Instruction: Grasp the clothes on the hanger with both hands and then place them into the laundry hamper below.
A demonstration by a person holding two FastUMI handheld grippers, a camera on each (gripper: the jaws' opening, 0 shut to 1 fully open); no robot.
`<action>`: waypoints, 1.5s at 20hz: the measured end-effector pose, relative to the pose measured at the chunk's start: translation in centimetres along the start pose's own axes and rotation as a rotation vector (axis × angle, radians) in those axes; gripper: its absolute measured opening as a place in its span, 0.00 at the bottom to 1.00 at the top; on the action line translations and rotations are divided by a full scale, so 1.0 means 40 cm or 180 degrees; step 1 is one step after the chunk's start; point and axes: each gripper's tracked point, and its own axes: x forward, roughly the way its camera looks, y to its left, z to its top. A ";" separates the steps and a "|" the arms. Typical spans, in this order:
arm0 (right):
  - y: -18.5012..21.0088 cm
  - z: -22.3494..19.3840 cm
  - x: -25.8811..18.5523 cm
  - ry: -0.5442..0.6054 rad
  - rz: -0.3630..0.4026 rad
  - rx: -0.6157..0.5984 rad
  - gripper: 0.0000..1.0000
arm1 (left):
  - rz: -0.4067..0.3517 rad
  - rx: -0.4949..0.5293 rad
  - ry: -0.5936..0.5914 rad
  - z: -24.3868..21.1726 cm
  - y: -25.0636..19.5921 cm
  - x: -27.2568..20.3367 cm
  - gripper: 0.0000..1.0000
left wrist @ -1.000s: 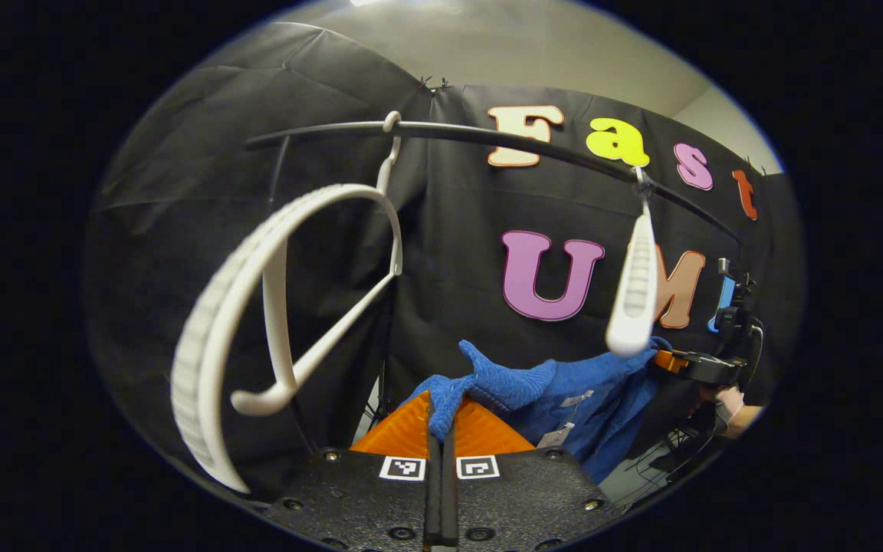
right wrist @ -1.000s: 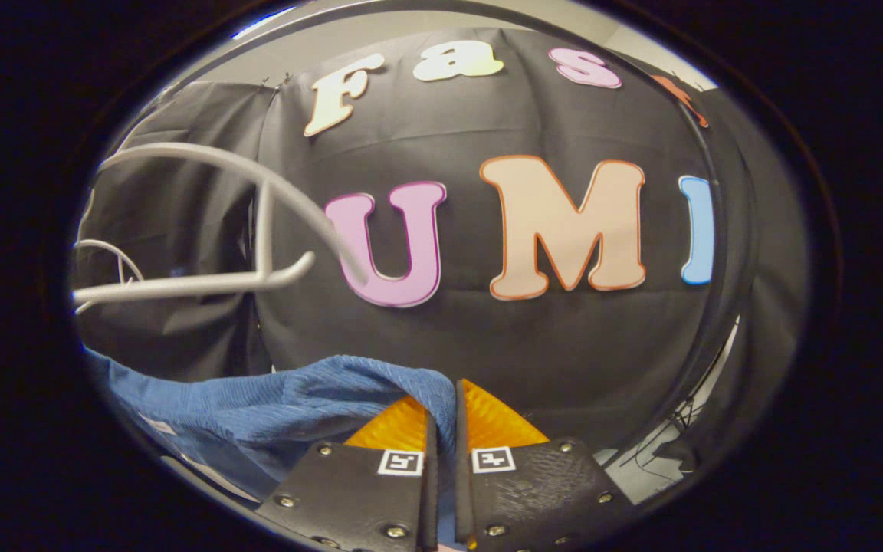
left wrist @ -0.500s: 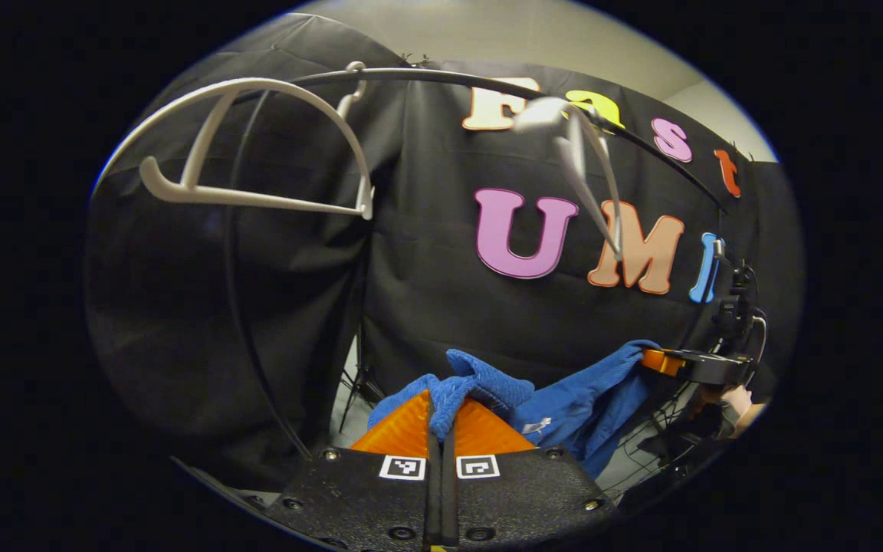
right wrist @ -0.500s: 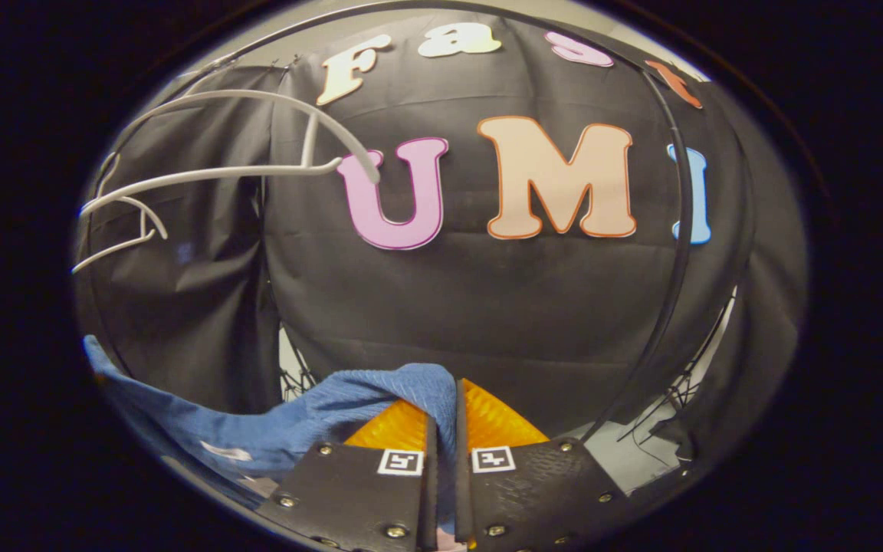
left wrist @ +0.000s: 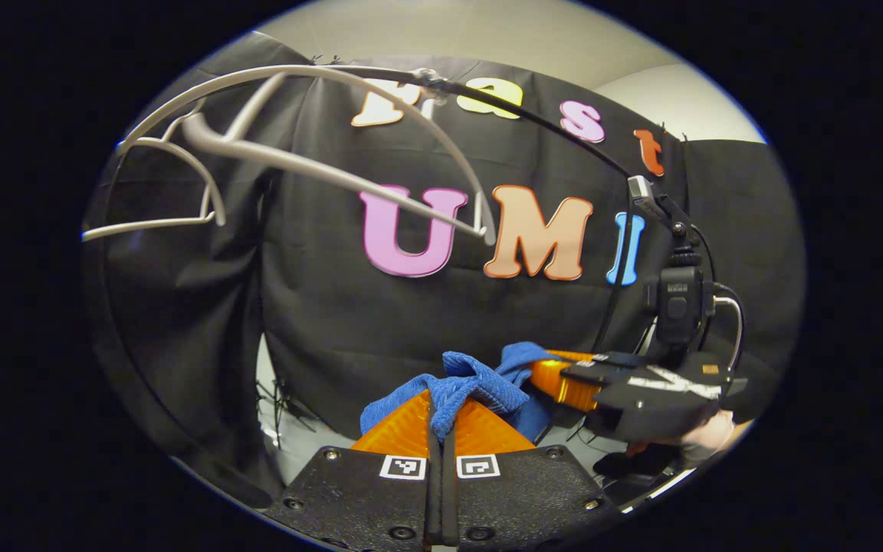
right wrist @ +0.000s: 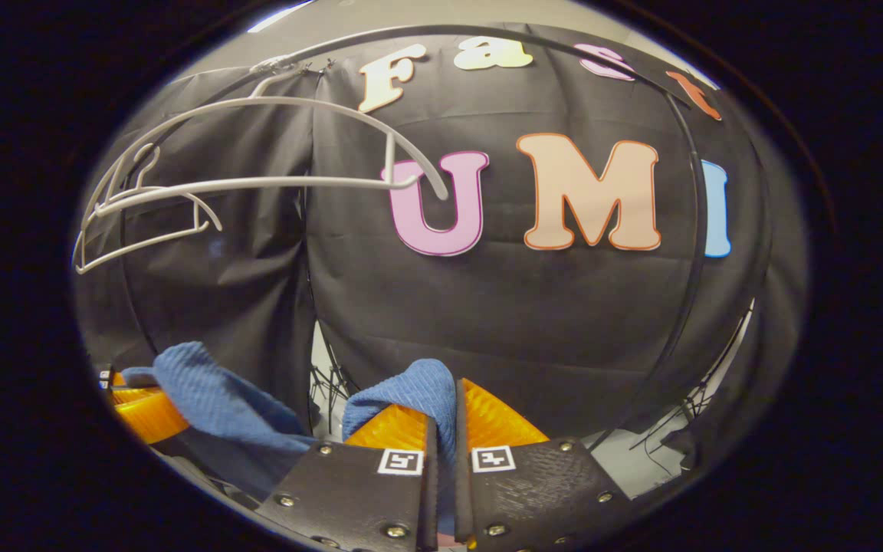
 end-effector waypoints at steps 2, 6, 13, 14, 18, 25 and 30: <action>-0.005 0.029 -0.006 -0.0068 0.0012 -0.0006 0.09 | -0.0049 -0.0014 -0.0045 0.028 -0.028 0.042 0.01; -0.018 0.071 0.001 -0.0160 0.0029 0.0017 0.09 | -0.0083 0.0017 -0.0138 0.070 -0.038 0.119 0.00; -0.044 -0.015 0.044 0.0030 -0.0011 0.0109 0.09 | -0.0075 0.0064 0.0025 0.007 -0.021 0.194 0.00; -0.045 -0.037 0.053 0.0086 -0.0015 0.0115 0.09 | -0.0069 0.0060 0.0083 -0.014 -0.014 0.206 0.01; -0.048 -0.145 0.071 0.0343 -0.0028 0.0045 0.09 | -0.0039 0.0039 0.0348 -0.116 0.009 0.210 0.01; -0.056 -0.327 0.067 0.0809 -0.0038 0.0116 0.09 | 0.0078 -0.0086 0.0818 -0.297 0.076 0.189 0.01; -0.049 -0.401 0.054 0.1038 0.0003 0.0065 0.27 | 0.0102 -0.0065 0.1146 -0.389 0.076 0.178 0.13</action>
